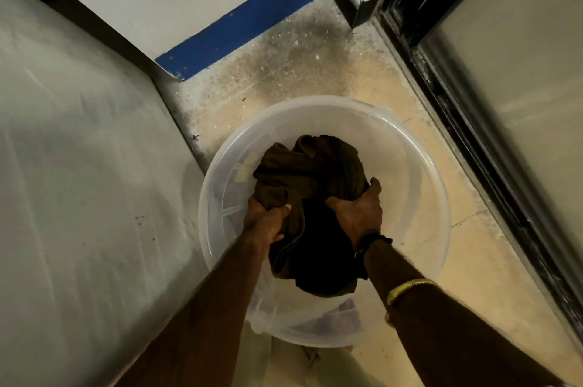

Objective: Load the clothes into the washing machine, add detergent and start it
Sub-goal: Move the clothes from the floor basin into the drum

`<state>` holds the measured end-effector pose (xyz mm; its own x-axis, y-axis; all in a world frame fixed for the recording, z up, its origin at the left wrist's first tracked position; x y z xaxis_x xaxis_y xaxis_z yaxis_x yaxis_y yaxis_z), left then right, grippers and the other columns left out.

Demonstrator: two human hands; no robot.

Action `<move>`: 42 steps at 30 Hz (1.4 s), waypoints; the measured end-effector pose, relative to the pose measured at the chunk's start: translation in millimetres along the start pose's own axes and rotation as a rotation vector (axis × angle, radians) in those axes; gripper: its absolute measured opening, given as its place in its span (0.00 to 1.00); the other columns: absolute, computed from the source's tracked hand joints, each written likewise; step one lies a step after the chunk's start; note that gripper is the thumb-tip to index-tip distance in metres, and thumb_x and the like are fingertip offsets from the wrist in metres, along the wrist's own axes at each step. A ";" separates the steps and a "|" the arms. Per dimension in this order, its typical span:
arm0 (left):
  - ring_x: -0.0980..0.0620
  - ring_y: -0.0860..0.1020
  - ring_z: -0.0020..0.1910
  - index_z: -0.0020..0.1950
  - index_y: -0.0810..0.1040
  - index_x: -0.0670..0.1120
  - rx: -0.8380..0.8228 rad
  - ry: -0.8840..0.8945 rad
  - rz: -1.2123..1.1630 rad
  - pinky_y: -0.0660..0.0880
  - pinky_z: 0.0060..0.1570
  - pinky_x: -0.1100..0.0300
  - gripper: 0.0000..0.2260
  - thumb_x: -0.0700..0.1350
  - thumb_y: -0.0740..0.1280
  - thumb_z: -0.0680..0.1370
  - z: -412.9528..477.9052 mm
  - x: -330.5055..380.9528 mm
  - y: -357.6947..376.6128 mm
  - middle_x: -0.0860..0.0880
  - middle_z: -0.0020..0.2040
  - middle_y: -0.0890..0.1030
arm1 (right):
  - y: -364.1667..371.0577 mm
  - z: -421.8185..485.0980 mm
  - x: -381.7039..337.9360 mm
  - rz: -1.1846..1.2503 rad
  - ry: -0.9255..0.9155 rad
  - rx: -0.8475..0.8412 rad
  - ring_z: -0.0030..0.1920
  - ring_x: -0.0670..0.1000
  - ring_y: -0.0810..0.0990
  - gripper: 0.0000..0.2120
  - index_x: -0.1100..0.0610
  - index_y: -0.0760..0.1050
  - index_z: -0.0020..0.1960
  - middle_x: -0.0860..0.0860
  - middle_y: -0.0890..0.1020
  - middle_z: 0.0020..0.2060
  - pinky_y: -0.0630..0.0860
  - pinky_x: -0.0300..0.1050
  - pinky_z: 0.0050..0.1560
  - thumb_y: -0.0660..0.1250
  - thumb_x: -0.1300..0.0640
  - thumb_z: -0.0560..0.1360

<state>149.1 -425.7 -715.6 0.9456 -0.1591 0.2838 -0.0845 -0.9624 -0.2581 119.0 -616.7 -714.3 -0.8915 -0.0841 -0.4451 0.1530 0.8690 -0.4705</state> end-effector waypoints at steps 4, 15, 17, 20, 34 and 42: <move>0.41 0.77 0.59 0.72 0.69 0.53 0.041 0.012 -0.014 0.77 0.34 0.57 0.23 0.43 0.69 0.78 -2.4 -2.3 -2.3 0.44 0.66 0.75 | -11.4 7.0 -5.4 -0.090 0.077 -0.069 0.63 0.62 0.76 0.37 0.55 0.67 0.73 0.57 0.77 0.65 0.73 0.57 0.68 0.77 0.50 0.68; 0.39 0.79 0.56 0.67 0.75 0.49 0.156 0.155 -0.009 0.78 0.59 0.43 0.18 0.40 0.61 0.78 -55.8 3.6 -7.1 0.42 0.60 0.79 | -30.6 -44.6 -26.1 -0.123 -0.020 0.086 0.42 0.54 0.75 0.17 0.56 0.78 0.58 0.51 0.79 0.42 0.77 0.46 0.52 0.73 0.51 0.72; 0.38 0.78 0.58 0.68 0.74 0.48 0.159 0.170 0.015 0.76 0.61 0.43 0.18 0.41 0.62 0.78 -72.9 8.6 -11.0 0.42 0.60 0.79 | -38.2 -59.9 -33.0 -0.109 -0.028 0.088 0.42 0.54 0.75 0.16 0.56 0.78 0.58 0.51 0.78 0.42 0.75 0.44 0.49 0.73 0.51 0.72; 0.39 0.77 0.59 0.70 0.72 0.46 0.156 0.194 0.037 0.75 0.63 0.43 0.18 0.42 0.62 0.79 -104.3 18.5 -20.7 0.44 0.59 0.78 | -52.9 -87.7 -45.9 -0.083 -0.027 0.113 0.44 0.56 0.78 0.16 0.57 0.78 0.55 0.52 0.79 0.43 0.76 0.45 0.50 0.74 0.51 0.71; 0.38 0.78 0.58 0.70 0.72 0.44 0.188 0.338 0.103 0.78 0.59 0.45 0.18 0.44 0.62 0.80 -272.8 70.0 -77.4 0.41 0.63 0.77 | -120.6 -242.7 -121.7 0.026 -0.083 0.241 0.50 0.64 0.81 0.21 0.59 0.80 0.56 0.58 0.83 0.48 0.80 0.52 0.52 0.74 0.48 0.69; 0.37 0.80 0.55 0.69 0.73 0.44 0.200 0.385 0.115 0.78 0.57 0.44 0.19 0.43 0.61 0.77 -349.8 76.3 -99.4 0.42 0.60 0.79 | -154.9 -316.4 -142.1 0.087 -0.085 0.257 0.56 0.66 0.79 0.24 0.62 0.76 0.60 0.62 0.81 0.55 0.78 0.55 0.59 0.75 0.51 0.70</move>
<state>119.7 -419.2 -345.2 0.7444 -0.3696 0.5561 -0.0844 -0.8782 -0.4707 87.0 -585.1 -337.1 -0.8327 -0.0645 -0.5499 0.3406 0.7234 -0.6006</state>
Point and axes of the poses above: each hand's wrist, its own z-axis towards the middle knuckle, its own y-axis out of the palm, x = y × z, the point moved 3 cm from there along z, towards the middle knuckle
